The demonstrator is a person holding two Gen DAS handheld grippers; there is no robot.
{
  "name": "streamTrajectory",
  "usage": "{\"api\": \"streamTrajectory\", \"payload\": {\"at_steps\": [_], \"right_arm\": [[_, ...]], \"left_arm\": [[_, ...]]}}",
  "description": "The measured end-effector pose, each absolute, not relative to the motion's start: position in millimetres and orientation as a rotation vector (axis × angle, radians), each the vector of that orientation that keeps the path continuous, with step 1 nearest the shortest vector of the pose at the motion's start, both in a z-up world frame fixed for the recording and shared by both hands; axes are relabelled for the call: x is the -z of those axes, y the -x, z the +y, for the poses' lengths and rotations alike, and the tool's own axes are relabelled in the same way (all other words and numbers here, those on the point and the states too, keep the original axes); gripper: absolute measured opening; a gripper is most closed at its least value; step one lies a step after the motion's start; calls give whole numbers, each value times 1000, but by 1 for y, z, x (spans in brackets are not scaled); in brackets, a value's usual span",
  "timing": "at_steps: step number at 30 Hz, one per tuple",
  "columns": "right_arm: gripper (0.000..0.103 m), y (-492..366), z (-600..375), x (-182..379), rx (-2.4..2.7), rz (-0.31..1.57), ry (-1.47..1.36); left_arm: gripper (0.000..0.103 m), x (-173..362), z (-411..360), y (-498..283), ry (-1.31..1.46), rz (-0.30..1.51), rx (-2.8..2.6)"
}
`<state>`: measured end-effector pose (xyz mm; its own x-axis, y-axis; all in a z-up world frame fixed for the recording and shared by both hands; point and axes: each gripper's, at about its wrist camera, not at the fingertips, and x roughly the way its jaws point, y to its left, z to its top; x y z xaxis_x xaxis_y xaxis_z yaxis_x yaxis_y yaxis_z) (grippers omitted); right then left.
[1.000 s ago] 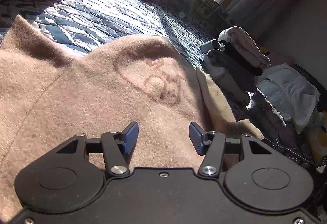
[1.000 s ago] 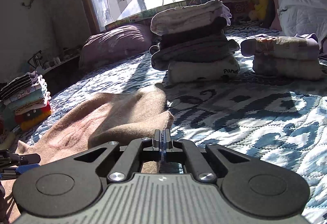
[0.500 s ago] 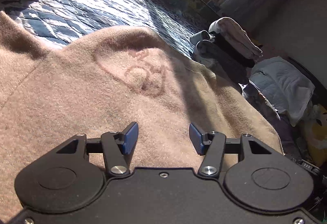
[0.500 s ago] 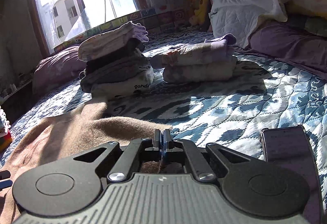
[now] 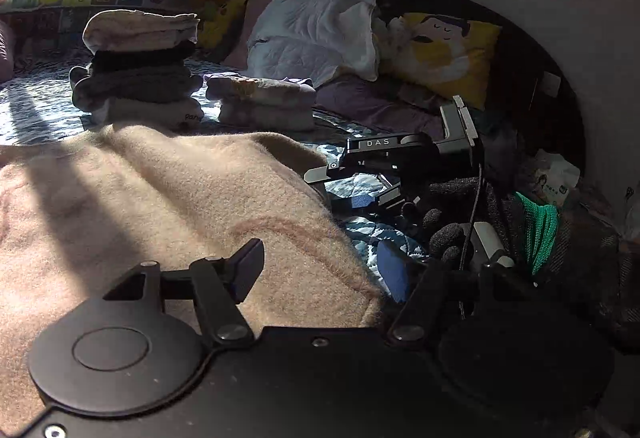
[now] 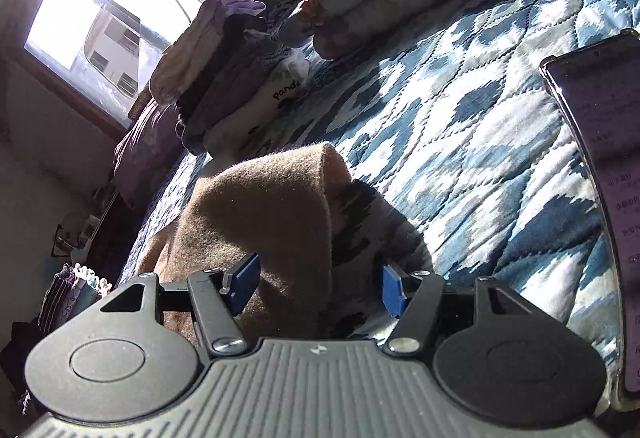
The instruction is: Fold clothes
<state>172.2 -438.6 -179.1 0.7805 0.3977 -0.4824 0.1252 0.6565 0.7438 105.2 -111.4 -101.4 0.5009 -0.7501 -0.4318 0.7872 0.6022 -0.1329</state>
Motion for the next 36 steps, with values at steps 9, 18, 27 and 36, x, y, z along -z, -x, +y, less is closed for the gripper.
{"api": "streamTrajectory", "payload": {"at_steps": [9,18,27,36], "right_arm": [[74,-75,-421,220,-286,743,-1392],[77,-82,-385,253,-302,557,-1708],[17,-76,-393,234,-307,353,-1631],[42,-69,-411,227,-131,402,-1444]], "left_arm": [[64,110,-95,-122,8,520,912],[64,99,-58,-130,219,511,804],[64,104,-46,-127,232,530,747],[64,101,-33,-124,241,514,712]]}}
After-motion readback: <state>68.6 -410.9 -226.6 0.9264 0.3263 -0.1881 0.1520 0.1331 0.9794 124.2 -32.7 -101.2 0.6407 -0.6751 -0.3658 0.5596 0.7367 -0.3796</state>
